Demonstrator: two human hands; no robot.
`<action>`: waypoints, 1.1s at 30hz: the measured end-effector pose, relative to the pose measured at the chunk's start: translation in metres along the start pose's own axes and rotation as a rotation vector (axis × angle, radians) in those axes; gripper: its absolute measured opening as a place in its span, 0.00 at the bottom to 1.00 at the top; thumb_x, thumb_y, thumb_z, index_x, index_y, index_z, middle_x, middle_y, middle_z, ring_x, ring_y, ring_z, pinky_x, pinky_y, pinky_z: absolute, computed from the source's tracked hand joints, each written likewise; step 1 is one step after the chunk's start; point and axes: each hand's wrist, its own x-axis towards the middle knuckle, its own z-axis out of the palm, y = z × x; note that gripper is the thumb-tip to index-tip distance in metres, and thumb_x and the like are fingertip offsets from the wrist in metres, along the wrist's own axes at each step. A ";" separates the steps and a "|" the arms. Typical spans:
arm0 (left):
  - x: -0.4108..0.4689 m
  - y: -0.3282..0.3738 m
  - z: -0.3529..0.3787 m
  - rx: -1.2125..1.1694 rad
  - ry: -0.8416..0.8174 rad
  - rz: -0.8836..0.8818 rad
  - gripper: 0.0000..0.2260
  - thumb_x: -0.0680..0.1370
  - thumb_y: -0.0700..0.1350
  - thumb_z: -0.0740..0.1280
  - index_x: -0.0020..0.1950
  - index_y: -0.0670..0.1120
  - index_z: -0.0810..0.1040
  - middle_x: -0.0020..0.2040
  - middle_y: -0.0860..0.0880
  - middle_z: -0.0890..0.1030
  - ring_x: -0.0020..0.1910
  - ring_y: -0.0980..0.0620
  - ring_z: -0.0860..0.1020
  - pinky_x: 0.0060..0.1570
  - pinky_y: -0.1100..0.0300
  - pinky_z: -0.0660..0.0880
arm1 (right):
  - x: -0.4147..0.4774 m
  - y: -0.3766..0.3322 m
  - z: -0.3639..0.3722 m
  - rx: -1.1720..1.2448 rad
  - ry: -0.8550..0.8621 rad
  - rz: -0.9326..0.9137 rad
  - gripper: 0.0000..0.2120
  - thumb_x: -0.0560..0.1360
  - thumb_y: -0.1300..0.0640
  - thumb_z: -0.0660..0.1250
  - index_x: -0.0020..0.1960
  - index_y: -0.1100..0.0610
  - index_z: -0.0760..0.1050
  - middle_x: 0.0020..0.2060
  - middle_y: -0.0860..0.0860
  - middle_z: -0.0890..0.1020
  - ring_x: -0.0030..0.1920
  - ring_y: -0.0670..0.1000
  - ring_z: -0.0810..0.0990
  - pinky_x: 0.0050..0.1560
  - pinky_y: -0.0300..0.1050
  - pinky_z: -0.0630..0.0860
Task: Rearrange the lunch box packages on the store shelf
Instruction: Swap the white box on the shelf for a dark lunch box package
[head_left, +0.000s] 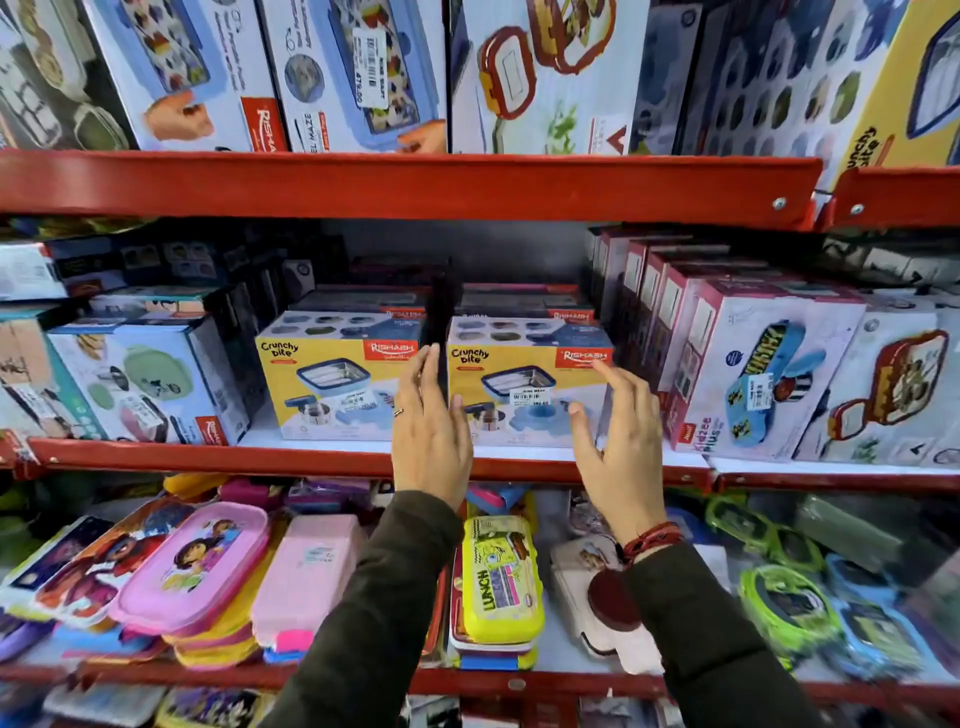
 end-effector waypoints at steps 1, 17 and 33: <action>-0.003 -0.002 0.000 -0.028 -0.016 -0.066 0.23 0.85 0.44 0.57 0.81 0.42 0.60 0.78 0.41 0.65 0.76 0.43 0.69 0.76 0.51 0.69 | -0.004 0.005 -0.001 0.025 0.010 0.039 0.22 0.82 0.53 0.65 0.74 0.55 0.69 0.68 0.56 0.75 0.68 0.58 0.74 0.69 0.58 0.72; -0.013 -0.019 0.020 -0.087 -0.152 -0.321 0.22 0.85 0.52 0.58 0.80 0.52 0.64 0.62 0.43 0.75 0.50 0.46 0.79 0.54 0.51 0.80 | -0.006 0.048 0.001 0.155 -0.264 0.358 0.17 0.81 0.58 0.68 0.69 0.56 0.73 0.62 0.57 0.84 0.63 0.56 0.81 0.62 0.49 0.76; 0.010 0.009 0.000 -0.723 0.011 -0.401 0.12 0.80 0.57 0.62 0.57 0.52 0.77 0.51 0.59 0.81 0.48 0.66 0.79 0.48 0.66 0.76 | 0.018 0.043 -0.037 0.798 -0.036 0.377 0.10 0.80 0.52 0.69 0.59 0.45 0.82 0.54 0.41 0.87 0.58 0.40 0.83 0.61 0.36 0.80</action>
